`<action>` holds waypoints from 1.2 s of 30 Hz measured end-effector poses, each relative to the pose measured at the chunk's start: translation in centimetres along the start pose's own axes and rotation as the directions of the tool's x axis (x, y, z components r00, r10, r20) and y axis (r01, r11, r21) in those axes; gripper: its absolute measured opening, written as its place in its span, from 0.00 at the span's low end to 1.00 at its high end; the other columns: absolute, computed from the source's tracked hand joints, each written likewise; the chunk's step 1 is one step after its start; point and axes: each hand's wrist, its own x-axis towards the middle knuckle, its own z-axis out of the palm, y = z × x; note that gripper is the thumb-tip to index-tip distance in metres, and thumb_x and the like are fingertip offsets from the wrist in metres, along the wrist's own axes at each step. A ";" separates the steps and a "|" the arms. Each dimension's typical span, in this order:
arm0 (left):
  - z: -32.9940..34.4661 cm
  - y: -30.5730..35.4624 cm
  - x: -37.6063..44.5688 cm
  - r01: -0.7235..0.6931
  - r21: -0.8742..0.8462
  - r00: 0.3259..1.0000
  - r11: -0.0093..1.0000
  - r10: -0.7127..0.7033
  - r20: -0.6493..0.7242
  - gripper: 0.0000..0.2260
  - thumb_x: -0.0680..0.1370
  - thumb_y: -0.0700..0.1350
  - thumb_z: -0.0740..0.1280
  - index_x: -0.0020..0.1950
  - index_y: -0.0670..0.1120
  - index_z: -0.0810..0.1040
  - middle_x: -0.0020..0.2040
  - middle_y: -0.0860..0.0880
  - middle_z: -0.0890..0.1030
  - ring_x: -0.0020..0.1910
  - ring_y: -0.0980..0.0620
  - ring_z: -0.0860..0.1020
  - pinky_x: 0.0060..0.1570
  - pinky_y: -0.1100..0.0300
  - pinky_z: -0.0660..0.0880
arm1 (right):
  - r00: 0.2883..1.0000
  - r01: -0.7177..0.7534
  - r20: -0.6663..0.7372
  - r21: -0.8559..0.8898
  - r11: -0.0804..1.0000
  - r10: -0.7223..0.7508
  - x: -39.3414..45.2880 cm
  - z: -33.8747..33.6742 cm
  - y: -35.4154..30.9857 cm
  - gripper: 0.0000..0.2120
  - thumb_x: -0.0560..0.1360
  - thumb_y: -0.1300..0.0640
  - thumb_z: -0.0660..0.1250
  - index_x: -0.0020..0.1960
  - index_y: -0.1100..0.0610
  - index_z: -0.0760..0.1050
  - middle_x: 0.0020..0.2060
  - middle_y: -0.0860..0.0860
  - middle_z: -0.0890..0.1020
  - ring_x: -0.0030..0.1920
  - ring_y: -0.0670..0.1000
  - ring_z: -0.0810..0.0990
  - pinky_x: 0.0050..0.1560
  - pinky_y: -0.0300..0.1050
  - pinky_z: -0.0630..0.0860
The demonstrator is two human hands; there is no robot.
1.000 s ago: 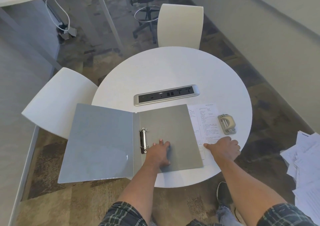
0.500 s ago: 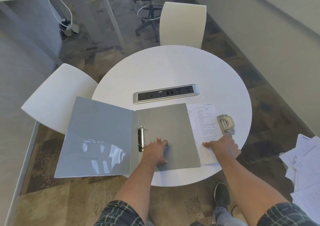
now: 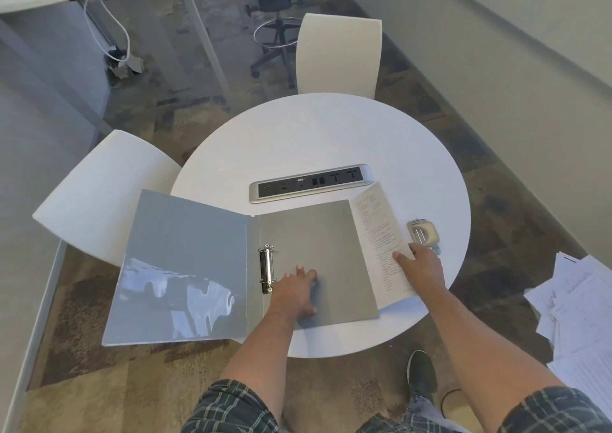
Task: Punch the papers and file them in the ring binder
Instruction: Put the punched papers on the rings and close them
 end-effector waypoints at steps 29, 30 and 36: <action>-3.5 -0.5 -1.5 0.045 -0.791 0.954 0.610 -0.262 -0.148 0.13 0.85 0.49 0.59 0.56 0.43 0.80 0.59 0.42 0.83 0.61 0.41 0.80 0.57 0.53 0.75 | 0.996 0.046 -0.086 0.606 0.794 0.009 -1.3 -2.8 -1.5 0.04 0.78 0.50 0.74 0.52 0.46 0.84 0.45 0.38 0.88 0.42 0.46 0.88 0.38 0.41 0.84; -4.0 -0.6 -1.5 0.039 -0.915 0.944 0.401 -0.316 -0.098 0.17 0.86 0.52 0.58 0.56 0.42 0.80 0.59 0.41 0.83 0.58 0.40 0.81 0.54 0.53 0.75 | 0.999 0.018 -0.032 0.613 0.790 0.003 -1.4 -2.2 -1.7 0.04 0.78 0.51 0.75 0.52 0.47 0.84 0.45 0.40 0.88 0.41 0.46 0.88 0.35 0.39 0.83; -4.9 -3.0 -1.7 0.014 -0.969 0.986 -0.247 -0.157 0.054 0.25 0.77 0.65 0.69 0.59 0.45 0.83 0.50 0.44 0.88 0.41 0.45 0.86 0.42 0.54 0.81 | 0.971 -0.064 0.220 0.603 0.795 -0.088 -1.8 1.6 -3.2 0.06 0.75 0.55 0.77 0.52 0.55 0.86 0.48 0.54 0.89 0.45 0.55 0.90 0.37 0.44 0.84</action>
